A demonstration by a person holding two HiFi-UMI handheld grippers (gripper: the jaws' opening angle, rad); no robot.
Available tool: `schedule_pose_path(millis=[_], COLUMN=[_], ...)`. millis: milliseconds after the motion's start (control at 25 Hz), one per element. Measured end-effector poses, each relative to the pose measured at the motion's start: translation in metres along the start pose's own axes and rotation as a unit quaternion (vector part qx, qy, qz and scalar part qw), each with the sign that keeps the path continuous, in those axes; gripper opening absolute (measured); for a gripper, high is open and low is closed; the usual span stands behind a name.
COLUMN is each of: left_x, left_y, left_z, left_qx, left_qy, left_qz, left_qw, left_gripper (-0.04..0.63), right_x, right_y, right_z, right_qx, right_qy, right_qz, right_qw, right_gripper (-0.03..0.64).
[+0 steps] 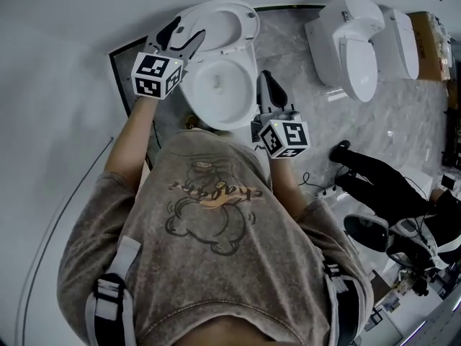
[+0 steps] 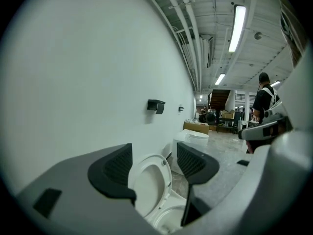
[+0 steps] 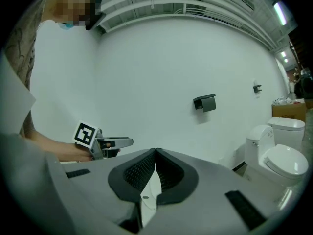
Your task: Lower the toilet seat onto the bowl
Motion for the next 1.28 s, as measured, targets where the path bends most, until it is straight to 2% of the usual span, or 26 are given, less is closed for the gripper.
schedule_pose_path(millis=[440, 720, 1080, 1280], left_x=[0.058, 0.085, 0.088, 0.089], left_y=[0.102, 0.131, 0.133, 0.118], left_z=[-0.045, -0.053, -0.053, -0.036], left_qx=[0.008, 0.021, 0.024, 0.034], left_qy=[0.038, 0.051, 0.059, 0.048], left_qz=[-0.083, -0.134, -0.141, -0.131], left_qw=[0.9958, 0.9895, 0.988, 0.9897], left_gripper=[0.279, 0.279, 0.278, 0.272], right_x=[0.013, 0.02, 0.024, 0.027], right_y=[-0.005, -0.017, -0.022, -0.023], right_z=[0.021, 0.027, 0.028, 0.022], right_qx=[0.03, 0.053, 0.064, 0.062], right_qy=[0.012, 0.023, 0.031, 0.033], right_qz=[-0.017, -0.03, -0.035, -0.034], right_qw=[0.999, 0.998, 0.997, 0.997], right_gripper=[0.027, 0.026, 0.026, 0.026])
Point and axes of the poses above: the fingertips, and each gripper's own axes: y forward along the fingers, z to its right, x out of its underside, the point moved 5 cm from there along -y, backward along the fingers, and after that the axes turned 3 degrees about -y, right-handed, at the moved point
